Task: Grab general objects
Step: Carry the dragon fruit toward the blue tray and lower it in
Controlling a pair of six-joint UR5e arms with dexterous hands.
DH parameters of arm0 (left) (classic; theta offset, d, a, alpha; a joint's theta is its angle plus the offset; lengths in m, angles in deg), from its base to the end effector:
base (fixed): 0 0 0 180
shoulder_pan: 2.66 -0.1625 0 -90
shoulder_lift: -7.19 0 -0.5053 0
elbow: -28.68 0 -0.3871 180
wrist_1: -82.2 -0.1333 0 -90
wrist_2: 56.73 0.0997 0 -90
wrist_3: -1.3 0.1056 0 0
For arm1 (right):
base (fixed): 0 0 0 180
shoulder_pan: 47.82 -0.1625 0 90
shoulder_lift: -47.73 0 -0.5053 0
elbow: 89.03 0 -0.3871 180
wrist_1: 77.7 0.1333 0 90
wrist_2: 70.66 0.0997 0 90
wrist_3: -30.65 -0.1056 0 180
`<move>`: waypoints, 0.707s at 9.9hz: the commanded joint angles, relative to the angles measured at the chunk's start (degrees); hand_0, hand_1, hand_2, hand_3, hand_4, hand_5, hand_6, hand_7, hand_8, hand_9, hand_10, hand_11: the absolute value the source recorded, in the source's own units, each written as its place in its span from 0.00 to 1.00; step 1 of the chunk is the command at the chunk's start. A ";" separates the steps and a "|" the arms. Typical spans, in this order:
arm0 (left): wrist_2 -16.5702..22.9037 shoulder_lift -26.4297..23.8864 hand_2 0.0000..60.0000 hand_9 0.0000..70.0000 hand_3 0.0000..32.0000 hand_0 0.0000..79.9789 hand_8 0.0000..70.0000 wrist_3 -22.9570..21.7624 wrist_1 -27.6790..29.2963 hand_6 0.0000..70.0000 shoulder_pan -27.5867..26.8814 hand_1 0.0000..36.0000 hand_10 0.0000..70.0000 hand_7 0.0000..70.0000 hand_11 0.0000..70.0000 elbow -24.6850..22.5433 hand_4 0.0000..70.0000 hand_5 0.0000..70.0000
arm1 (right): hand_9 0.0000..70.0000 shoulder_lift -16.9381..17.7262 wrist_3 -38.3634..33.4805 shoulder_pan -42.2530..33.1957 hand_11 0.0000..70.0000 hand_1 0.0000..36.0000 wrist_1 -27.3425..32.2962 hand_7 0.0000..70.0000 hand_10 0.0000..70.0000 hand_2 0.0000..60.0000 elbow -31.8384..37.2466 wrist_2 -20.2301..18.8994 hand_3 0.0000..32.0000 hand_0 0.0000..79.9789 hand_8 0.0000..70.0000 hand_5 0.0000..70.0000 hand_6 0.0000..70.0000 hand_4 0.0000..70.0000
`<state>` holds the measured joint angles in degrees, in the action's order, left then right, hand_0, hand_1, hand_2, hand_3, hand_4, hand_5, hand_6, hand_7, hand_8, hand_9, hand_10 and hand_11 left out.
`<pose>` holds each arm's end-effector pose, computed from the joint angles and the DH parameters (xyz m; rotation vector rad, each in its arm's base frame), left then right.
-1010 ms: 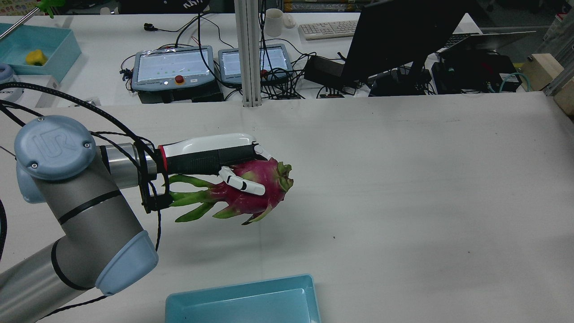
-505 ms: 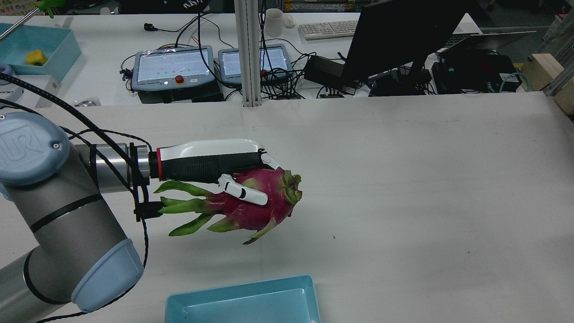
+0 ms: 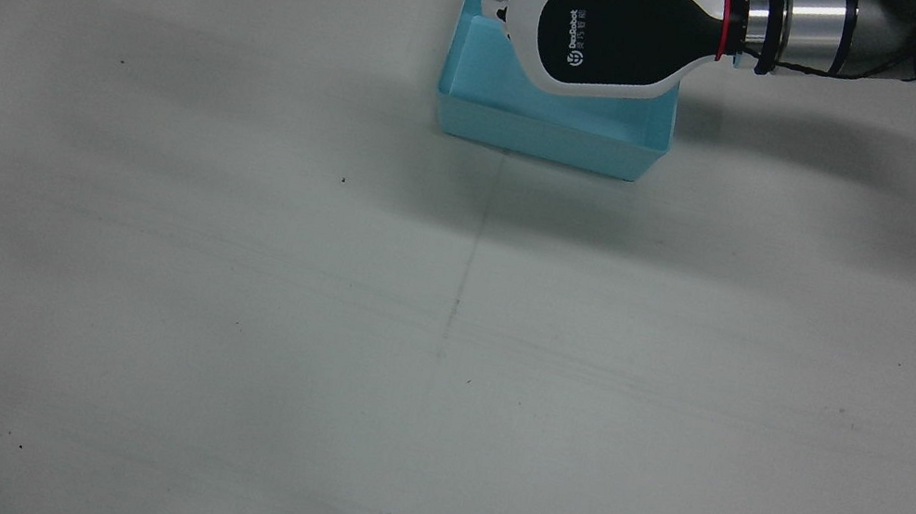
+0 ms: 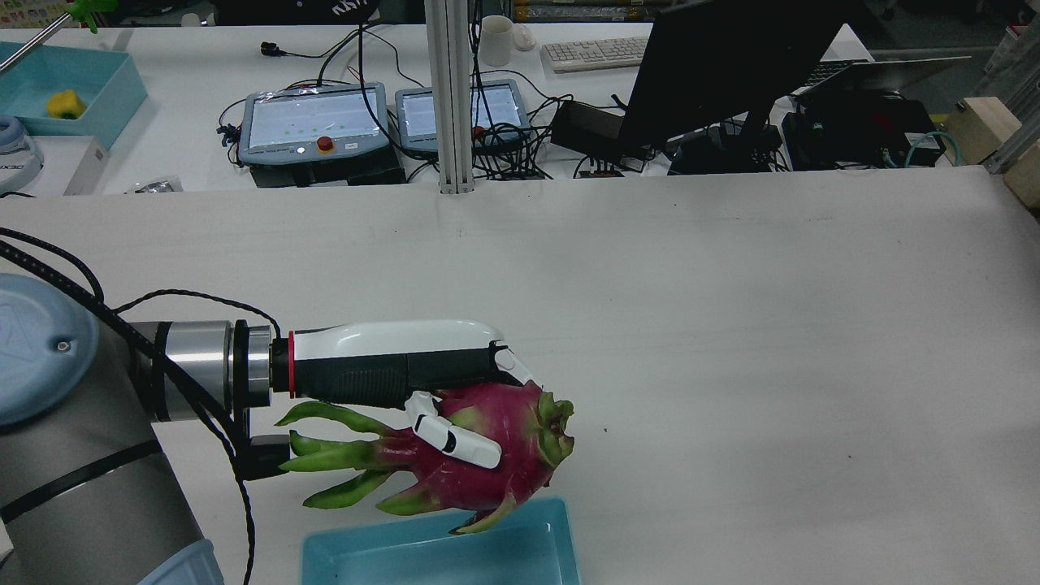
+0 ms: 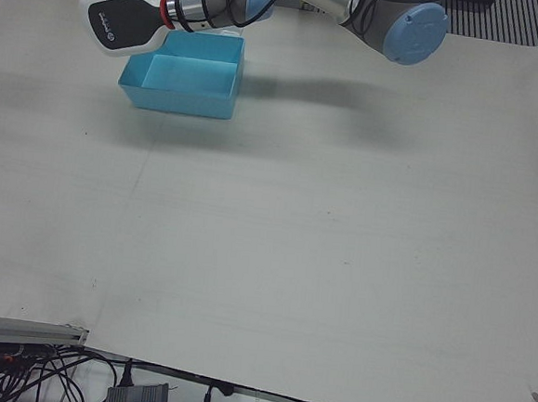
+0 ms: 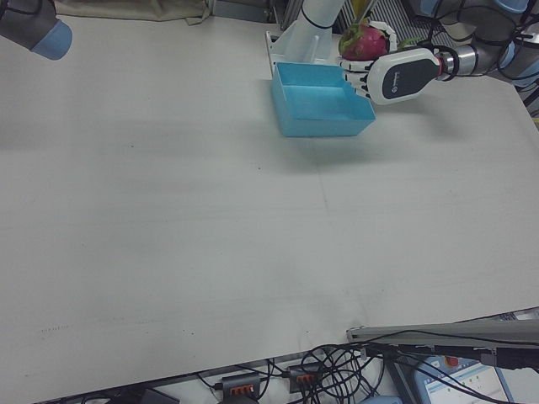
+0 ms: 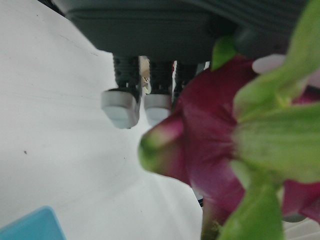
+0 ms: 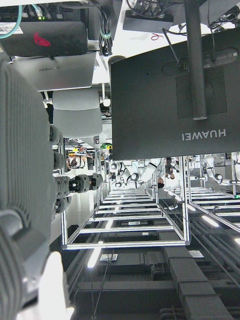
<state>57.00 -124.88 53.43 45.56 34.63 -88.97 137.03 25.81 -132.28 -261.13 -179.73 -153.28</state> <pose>0.4288 -0.4407 0.2053 -0.2497 2.0980 -0.3444 0.0985 -0.5062 0.7617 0.0508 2.1272 -2.2004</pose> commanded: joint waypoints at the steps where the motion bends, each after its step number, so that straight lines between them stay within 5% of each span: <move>1: -2.97 0.32 1.00 1.00 0.00 0.40 1.00 0.16 -1.86 1.00 -5.72 0.00 1.00 1.00 1.00 -2.85 1.00 1.00 | 0.00 0.00 0.00 0.00 0.00 0.00 0.00 0.00 0.00 0.00 0.00 0.00 0.00 0.00 0.00 0.00 0.00 0.00; 2: -3.42 0.32 1.00 1.00 0.00 0.56 1.00 0.16 -1.34 1.00 -6.52 0.06 1.00 1.00 1.00 -2.84 1.00 1.00 | 0.00 0.00 0.00 0.00 0.00 0.00 0.00 0.00 0.00 0.00 0.00 0.00 0.00 0.00 0.00 0.00 0.00 0.00; 3: -3.42 0.58 1.00 1.00 0.00 0.58 1.00 0.16 -0.46 1.00 -6.78 0.04 1.00 1.00 1.00 -2.84 1.00 1.00 | 0.00 0.00 0.00 0.00 0.00 0.00 0.00 0.00 0.00 0.00 0.00 0.00 0.00 0.00 0.00 0.00 0.00 0.00; 4: -3.51 1.45 0.49 1.00 0.00 0.59 0.99 0.16 0.68 1.00 -6.79 0.01 1.00 1.00 1.00 -2.84 1.00 0.73 | 0.00 0.00 0.00 0.00 0.00 0.00 0.00 0.00 0.00 0.00 0.00 0.00 0.00 0.00 0.00 0.00 0.00 0.00; 5: -3.51 3.11 0.19 0.75 0.00 0.59 0.51 0.16 2.78 0.81 -6.79 0.16 0.66 1.00 0.93 -2.84 0.91 0.30 | 0.00 0.00 0.00 0.00 0.00 0.00 0.00 0.00 0.00 0.00 0.00 0.00 0.00 0.00 0.00 0.00 0.00 0.00; 6: -3.51 5.48 0.05 0.31 0.00 0.60 0.17 0.16 5.32 0.35 -6.70 0.27 0.26 0.69 0.38 -2.76 0.54 0.05 | 0.00 0.00 0.00 0.00 0.00 0.00 0.00 0.00 0.00 0.00 0.00 0.00 0.00 0.00 0.00 0.00 0.00 0.00; 7: -3.51 8.11 0.00 0.03 0.00 0.61 0.00 -0.01 8.31 0.08 -6.79 0.36 0.02 0.25 0.04 -2.50 0.25 0.00 | 0.00 0.00 0.00 0.00 0.00 0.00 0.00 0.00 0.00 0.00 0.00 0.00 0.00 0.00 0.00 0.00 0.00 0.00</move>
<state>53.56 -121.93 53.59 47.94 27.98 -91.77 137.03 25.81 -132.28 -261.13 -179.73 -153.28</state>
